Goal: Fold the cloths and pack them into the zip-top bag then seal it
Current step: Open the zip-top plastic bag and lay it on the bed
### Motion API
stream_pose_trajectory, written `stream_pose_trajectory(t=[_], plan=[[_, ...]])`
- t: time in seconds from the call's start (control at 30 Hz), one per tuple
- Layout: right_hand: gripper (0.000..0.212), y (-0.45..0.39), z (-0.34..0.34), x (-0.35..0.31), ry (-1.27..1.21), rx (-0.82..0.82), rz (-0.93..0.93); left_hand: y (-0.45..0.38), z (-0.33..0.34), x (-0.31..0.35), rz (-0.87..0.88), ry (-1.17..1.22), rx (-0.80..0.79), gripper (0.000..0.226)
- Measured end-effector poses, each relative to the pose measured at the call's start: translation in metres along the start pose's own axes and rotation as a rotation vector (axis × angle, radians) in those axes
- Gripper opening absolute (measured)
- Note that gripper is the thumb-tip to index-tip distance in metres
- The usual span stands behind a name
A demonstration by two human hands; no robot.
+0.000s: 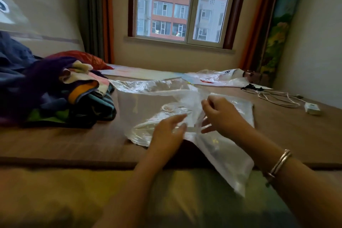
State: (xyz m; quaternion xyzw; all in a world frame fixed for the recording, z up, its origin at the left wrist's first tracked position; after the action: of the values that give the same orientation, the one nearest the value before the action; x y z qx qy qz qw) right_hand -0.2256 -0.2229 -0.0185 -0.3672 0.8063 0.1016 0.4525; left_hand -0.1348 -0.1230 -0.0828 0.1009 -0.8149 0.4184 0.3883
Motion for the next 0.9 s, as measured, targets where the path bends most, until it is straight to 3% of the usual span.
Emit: stream_pose_trajectory(t=[0.07, 0.2, 0.33, 0.43, 0.63, 0.73, 0.9], plan=[[0.025, 0.005, 0.008, 0.000, 0.079, 0.008, -0.048, 0.000, 0.017, 0.013, -0.039, 0.086, -0.106, 0.042], [0.027, 0.004, -0.004, 0.005, 0.144, 0.120, -0.084, 0.013, 0.034, -0.005, -0.107, -0.054, -0.358, 0.051], [0.030, -0.006, -0.026, -0.006, 0.129, 0.191, -0.079, 0.018, 0.032, -0.014, -0.199, -0.101, -0.383, 0.062], [0.032, -0.012, -0.031, -0.024, 0.208, 0.238, -0.141, 0.020, 0.026, -0.020, -0.194, -0.158, -0.425, 0.052], [0.028, -0.027, -0.048, -0.054, 0.186, 0.312, -0.192, 0.020, 0.018, -0.037, -0.176, -0.505, -0.635, 0.046], [0.027, -0.034, -0.070, -0.074, 0.106, 0.369, -0.200, 0.016, 0.007, -0.048, -0.153, -0.645, -0.635, 0.047], [0.031, -0.042, -0.091, -0.112, 0.267, 0.479, -0.272, 0.011, -0.006, -0.049, -0.184, -0.541, -0.633, 0.033]])
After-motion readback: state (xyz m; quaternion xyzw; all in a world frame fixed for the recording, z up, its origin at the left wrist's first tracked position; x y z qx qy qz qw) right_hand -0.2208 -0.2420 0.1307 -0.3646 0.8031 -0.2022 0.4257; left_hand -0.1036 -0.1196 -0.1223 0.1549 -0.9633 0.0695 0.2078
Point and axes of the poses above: each hand's wrist, its own y-axis away from the middle knuckle, its own z-axis out of the palm, x = y × z, the point moved 7 cm from there along -y, towards the middle knuckle, and after that the axes turned 14 degrees about z, right-handed, at the moved point
